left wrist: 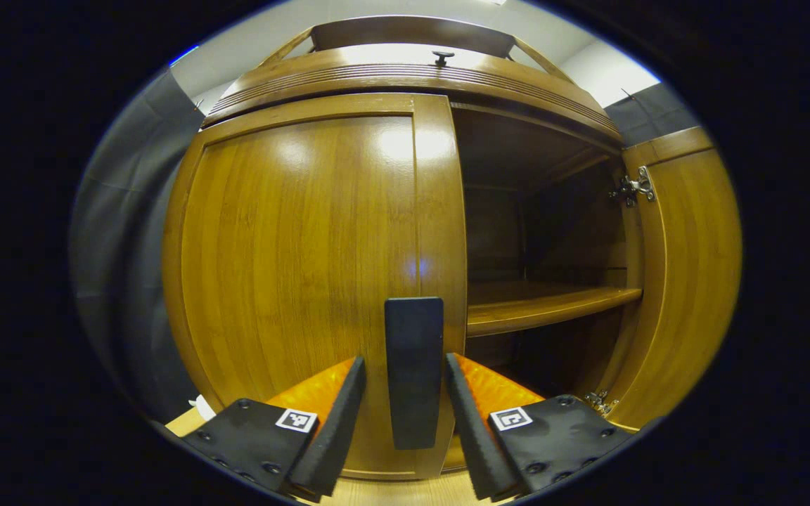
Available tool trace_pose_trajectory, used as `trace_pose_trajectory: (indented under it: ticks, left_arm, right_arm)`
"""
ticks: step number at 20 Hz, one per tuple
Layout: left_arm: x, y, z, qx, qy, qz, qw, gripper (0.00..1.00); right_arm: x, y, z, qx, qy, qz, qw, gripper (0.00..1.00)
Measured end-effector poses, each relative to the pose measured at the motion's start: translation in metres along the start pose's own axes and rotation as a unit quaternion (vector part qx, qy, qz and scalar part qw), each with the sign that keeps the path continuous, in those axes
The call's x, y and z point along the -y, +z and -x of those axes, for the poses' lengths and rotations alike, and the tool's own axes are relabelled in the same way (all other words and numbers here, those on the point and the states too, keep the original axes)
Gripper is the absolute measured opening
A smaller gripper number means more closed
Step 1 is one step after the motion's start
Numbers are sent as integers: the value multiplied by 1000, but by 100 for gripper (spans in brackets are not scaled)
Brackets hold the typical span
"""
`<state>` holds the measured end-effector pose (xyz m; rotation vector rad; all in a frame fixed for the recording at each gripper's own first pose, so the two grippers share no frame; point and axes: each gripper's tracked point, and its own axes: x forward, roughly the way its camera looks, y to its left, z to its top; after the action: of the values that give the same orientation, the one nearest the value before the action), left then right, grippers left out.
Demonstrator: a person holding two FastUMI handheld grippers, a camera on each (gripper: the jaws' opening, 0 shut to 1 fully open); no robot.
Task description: Open the right door of the double-door shoe cabinet with the right hand, and open the left door with the left hand.
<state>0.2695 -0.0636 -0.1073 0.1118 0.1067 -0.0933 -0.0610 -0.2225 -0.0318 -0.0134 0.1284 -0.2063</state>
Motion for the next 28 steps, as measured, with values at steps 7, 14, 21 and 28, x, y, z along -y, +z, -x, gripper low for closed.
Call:
trace_pose_trajectory:
  ticks: [7,14,21,28]
  left_arm:
    - [4,-1,-1,-4,4,-1,1000,40]
    - [-4,0,47,-25,28,10,999,34]
    - [-40,6,134,-36,72,7,997,31]
    - [-111,11,207,-22,123,5,992,20]
  right_arm:
    - [-14,-2,1,-4,11,7,1000,86]
    - [-21,3,3,2,12,5,1000,86]
    - [-26,7,-2,7,13,10,1000,86]
    - [-43,6,1,1,22,16,1000,86]
